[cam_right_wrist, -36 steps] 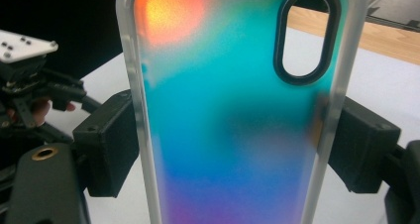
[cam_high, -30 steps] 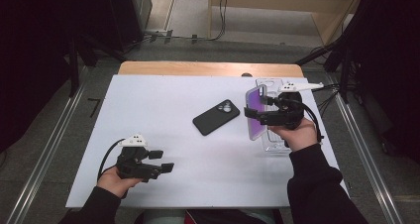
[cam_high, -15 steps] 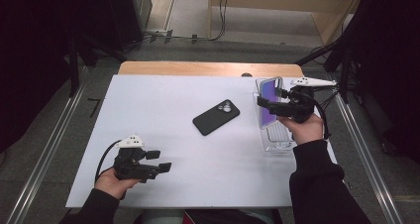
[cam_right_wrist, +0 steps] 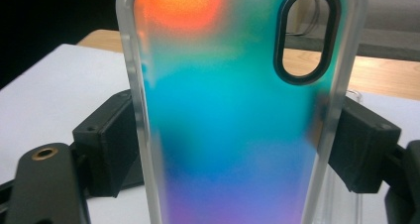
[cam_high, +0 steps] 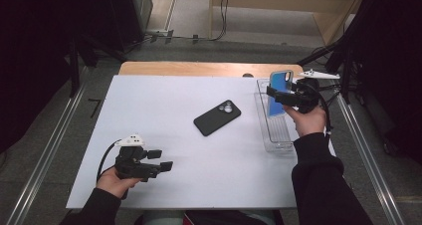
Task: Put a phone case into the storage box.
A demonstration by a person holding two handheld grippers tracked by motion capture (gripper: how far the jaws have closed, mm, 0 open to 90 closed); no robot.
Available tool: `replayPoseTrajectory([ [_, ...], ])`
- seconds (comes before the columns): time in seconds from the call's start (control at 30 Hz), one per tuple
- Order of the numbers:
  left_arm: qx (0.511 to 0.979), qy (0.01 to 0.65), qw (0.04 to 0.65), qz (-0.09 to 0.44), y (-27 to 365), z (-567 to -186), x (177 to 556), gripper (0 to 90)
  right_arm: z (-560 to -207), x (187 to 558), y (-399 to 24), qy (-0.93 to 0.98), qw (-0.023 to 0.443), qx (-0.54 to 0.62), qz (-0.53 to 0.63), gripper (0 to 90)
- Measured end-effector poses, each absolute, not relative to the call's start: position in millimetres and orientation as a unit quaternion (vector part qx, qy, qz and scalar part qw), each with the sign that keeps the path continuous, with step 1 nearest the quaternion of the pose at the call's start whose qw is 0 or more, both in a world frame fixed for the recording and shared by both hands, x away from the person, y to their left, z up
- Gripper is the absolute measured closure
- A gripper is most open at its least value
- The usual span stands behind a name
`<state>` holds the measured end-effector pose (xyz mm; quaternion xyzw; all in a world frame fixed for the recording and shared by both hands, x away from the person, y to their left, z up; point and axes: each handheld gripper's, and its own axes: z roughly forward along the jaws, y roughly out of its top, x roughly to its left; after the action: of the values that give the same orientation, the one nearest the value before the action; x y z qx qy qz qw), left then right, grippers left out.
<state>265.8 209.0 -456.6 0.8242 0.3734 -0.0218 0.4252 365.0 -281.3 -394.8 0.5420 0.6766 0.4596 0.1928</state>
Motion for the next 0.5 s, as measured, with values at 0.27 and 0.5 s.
replayPoseTrajectory([
  [0.27, 0.827, 0.372, 0.421, -0.017, 208.2, -456.3, 265.1, 30.2, -406.7, 387.8, -280.6, 0.667, 0.215, 0.559, 0.443, 15.4],
  [0.5, 0.827, 0.373, 0.42, -0.015, 207.5, -456.6, 264.7, 30.2, -414.3, 409.0, -286.1, 0.646, 0.221, 0.578, 0.447, 15.4],
])
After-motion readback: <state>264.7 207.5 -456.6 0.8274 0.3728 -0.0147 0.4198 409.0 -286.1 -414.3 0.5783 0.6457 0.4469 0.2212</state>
